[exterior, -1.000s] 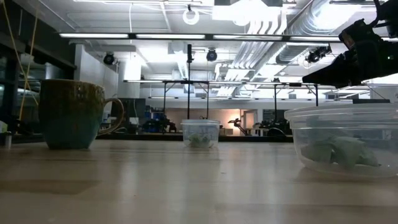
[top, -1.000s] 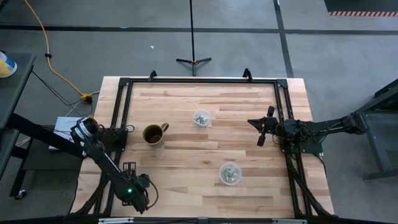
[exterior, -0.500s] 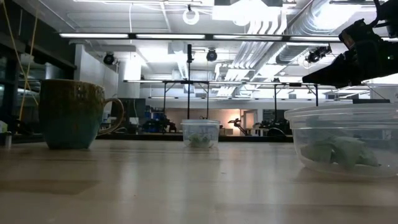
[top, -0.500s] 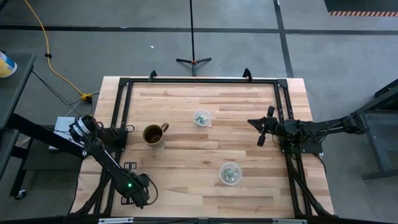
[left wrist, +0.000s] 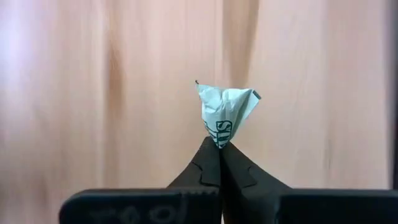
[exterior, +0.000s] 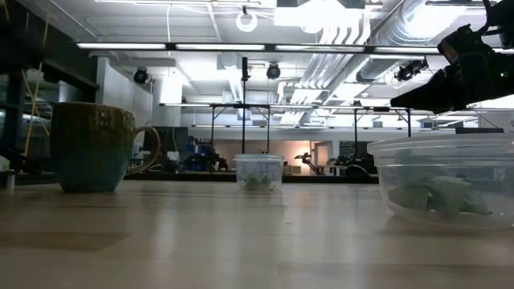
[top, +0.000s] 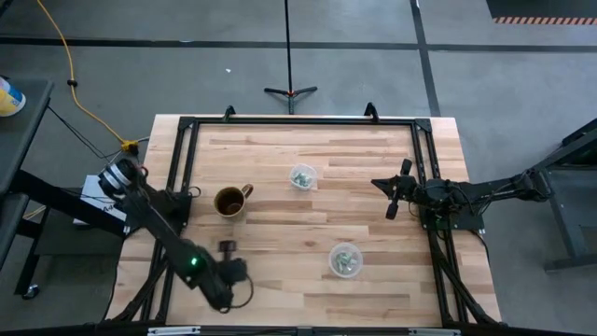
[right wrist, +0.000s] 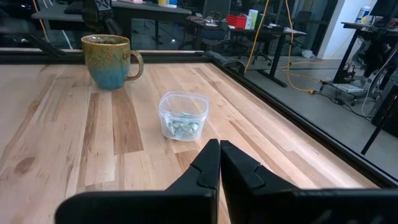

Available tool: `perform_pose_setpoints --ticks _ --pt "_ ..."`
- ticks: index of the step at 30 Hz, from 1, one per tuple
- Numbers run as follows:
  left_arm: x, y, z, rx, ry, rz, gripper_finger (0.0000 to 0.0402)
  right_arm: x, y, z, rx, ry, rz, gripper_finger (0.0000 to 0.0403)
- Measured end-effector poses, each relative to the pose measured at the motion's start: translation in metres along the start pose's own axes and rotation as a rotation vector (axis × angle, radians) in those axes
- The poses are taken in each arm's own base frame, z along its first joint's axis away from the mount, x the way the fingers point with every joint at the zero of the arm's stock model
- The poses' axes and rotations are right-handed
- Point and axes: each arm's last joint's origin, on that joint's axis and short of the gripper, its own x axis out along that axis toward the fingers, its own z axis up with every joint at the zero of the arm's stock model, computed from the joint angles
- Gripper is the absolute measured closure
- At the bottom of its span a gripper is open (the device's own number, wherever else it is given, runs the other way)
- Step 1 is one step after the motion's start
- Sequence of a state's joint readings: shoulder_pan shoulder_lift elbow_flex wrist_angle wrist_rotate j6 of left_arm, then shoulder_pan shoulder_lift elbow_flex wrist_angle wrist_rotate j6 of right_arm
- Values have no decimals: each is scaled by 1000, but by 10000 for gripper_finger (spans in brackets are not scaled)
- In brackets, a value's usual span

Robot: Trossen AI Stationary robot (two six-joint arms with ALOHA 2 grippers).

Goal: Pick and place Stevia / Truvia into bins
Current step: Put the stevia packet into the bottom transparent container

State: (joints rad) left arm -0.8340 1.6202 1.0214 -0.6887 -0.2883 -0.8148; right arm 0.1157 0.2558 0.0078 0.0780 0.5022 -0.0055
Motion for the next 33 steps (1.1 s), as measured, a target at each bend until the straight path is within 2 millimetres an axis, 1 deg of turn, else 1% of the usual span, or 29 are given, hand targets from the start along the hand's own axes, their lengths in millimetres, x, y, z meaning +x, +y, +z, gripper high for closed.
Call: perform_pose_setpoints --ticks 3,6,8,10,13,15,17,18,21,25,28,31,33 --pt "-3 9 34 31 -255 27 379 0 0 0 -2 0 0 400" --pt "5 25 64 68 -380 44 369 0 0 0 -2 0 0 401" --pt "10 38 83 82 -449 54 372 0 0 0 -2 0 0 399" --pt "13 53 98 143 -491 67 380 0 0 0 -2 0 0 397" --pt "8 68 124 218 -637 -14 380 0 0 0 -3 0 0 396" --pt "5 77 136 243 -718 -77 380 0 0 0 -3 1 0 397" --pt "9 85 148 252 -799 -111 380 0 0 0 -3 1 0 398" --pt "12 89 152 264 -825 -120 380 0 0 0 -3 2 1 400" --pt "31 96 165 285 -907 -160 380 0 0 0 -3 1 0 402" --pt "58 101 177 285 -917 -180 380 0 0 0 -4 2 -5 400" --pt "77 103 185 269 -881 -165 380 0 0 -1 -6 6 -6 399" --pt "96 100 192 265 -850 -163 380 1 0 -1 -9 13 -6 401" --pt "106 95 200 270 -855 -172 380 1 0 -1 -11 14 -6 402"
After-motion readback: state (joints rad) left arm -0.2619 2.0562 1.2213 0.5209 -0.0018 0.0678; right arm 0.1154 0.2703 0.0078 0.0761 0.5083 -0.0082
